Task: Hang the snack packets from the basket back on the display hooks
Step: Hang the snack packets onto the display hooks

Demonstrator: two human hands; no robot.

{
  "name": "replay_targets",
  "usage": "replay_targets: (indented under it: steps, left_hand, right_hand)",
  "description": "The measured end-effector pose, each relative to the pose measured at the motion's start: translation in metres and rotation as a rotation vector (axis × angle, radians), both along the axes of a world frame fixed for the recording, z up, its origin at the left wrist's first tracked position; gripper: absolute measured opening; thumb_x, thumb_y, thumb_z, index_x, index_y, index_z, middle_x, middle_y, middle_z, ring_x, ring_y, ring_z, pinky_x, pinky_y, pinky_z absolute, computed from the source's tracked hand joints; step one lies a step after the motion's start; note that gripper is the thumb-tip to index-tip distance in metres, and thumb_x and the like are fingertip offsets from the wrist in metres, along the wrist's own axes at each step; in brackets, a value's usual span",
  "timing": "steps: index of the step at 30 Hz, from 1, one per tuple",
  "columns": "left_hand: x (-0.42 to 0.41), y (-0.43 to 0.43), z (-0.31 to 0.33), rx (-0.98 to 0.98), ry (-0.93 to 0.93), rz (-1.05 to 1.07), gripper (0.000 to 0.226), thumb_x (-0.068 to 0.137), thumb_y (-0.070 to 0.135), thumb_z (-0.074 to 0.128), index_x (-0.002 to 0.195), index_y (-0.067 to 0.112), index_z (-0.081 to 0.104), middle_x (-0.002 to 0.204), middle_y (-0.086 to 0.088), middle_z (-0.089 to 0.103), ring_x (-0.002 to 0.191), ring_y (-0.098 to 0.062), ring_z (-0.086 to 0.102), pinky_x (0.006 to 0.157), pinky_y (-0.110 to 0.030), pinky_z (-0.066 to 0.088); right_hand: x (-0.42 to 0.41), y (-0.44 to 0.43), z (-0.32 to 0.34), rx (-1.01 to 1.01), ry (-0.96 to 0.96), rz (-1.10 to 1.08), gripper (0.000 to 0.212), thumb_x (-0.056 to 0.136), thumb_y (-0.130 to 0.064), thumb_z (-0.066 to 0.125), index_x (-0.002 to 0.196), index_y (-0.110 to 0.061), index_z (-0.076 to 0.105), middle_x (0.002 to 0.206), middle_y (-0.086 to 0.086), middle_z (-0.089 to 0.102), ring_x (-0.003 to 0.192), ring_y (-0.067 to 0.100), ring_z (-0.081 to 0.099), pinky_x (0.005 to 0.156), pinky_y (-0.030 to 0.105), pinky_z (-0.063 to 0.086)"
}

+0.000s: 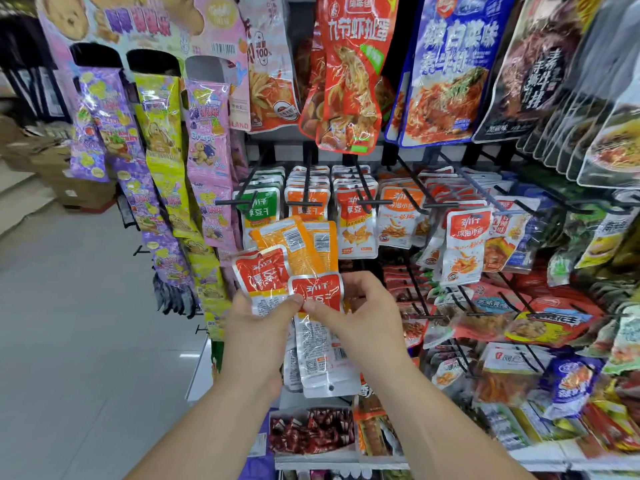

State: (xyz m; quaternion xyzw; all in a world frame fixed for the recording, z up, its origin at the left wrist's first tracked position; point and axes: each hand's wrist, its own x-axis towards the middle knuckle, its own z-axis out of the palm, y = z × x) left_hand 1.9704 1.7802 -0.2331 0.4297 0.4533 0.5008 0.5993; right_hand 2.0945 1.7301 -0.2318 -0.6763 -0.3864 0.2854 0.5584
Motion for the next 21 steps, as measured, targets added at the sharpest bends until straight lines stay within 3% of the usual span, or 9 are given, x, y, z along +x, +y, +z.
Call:
replay_targets:
  steps: [2,4,7,10,14,18,19,21]
  left_hand:
    - [0.000,-0.002,0.000,-0.003,-0.004,-0.004,0.030,0.087,0.009,0.082,0.101,0.032,0.068,0.103,0.005,0.079,0.106,-0.020,0.073,0.101,-0.052,0.054]
    - [-0.001,-0.002,0.000,-0.004,0.009,-0.006,0.032,0.087,0.010,0.082,0.099,0.037,0.070,0.105,0.005,0.080,0.106,-0.023,0.074,0.100,-0.055,0.055]
    - [-0.002,0.001,-0.003,0.010,0.028,0.004,0.032,0.087,0.006,0.081,0.102,0.031,0.068,0.100,0.007,0.079,0.097,-0.016,0.074,0.086,-0.038,0.059]
    - [-0.002,0.003,-0.002,0.030,0.063,0.035,0.030,0.088,0.006,0.081,0.099,0.028,0.064,0.093,0.011,0.075,0.088,-0.010,0.071,0.067,-0.024,0.052]
    - [-0.004,0.008,-0.006,0.041,0.119,0.060,0.028,0.087,0.005,0.081,0.095,0.027,0.065,0.083,0.016,0.074,0.086,-0.010,0.070,0.070,-0.027,0.048]
    - [-0.005,0.009,-0.013,0.048,0.126,0.051,0.031,0.086,0.001,0.081,0.095,0.027,0.067,0.087,0.014,0.077,0.089,-0.014,0.072,0.081,-0.033,0.053]
    - [-0.004,0.009,-0.015,0.041,0.124,0.042,0.031,0.085,0.000,0.081,0.094,0.027,0.068,0.087,0.014,0.077,0.089,-0.012,0.073,0.084,-0.035,0.055]
    - [0.000,0.008,-0.016,0.022,0.121,0.022,0.032,0.085,0.001,0.081,0.094,0.029,0.069,0.092,0.012,0.079,0.092,-0.014,0.075,0.091,-0.042,0.057]
  right_hand:
    - [0.006,0.000,0.001,0.008,-0.006,-0.003,0.038,0.071,-0.036,0.094,0.099,-0.027,0.069,0.092,-0.009,0.073,0.076,-0.002,0.064,0.065,0.017,0.051]
    - [0.010,-0.002,0.001,0.007,-0.025,-0.003,0.030,0.074,-0.033,0.093,0.092,-0.024,0.071,0.084,-0.008,0.073,0.072,0.002,0.065,0.065,0.021,0.053]
    - [0.014,-0.002,-0.003,-0.007,-0.015,-0.018,0.025,0.077,-0.035,0.091,0.082,-0.023,0.069,0.074,-0.008,0.071,0.066,0.013,0.065,0.064,0.034,0.055]
    - [0.019,-0.003,-0.006,-0.003,-0.011,-0.020,0.027,0.083,-0.031,0.086,0.075,-0.024,0.061,0.061,-0.018,0.061,0.055,0.001,0.053,0.059,0.022,0.042]
    - [0.032,-0.001,-0.003,0.044,0.003,-0.151,0.012,0.093,-0.031,0.075,0.092,-0.024,0.065,0.083,-0.008,0.070,0.075,0.013,0.065,0.071,0.039,0.053]
    - [0.037,-0.001,0.008,0.086,0.041,-0.124,0.004,0.104,-0.026,0.059,0.107,-0.026,0.061,0.101,-0.010,0.071,0.083,-0.007,0.066,0.071,0.023,0.047]
    - [0.034,-0.001,0.008,0.076,0.078,-0.094,0.005,0.105,-0.024,0.057,0.108,-0.026,0.060,0.104,-0.009,0.071,0.086,-0.007,0.067,0.072,0.021,0.047]
    - [0.028,0.002,0.003,0.035,0.170,-0.045,0.007,0.105,-0.022,0.056,0.108,-0.027,0.060,0.104,-0.005,0.073,0.097,0.008,0.070,0.080,0.030,0.053]
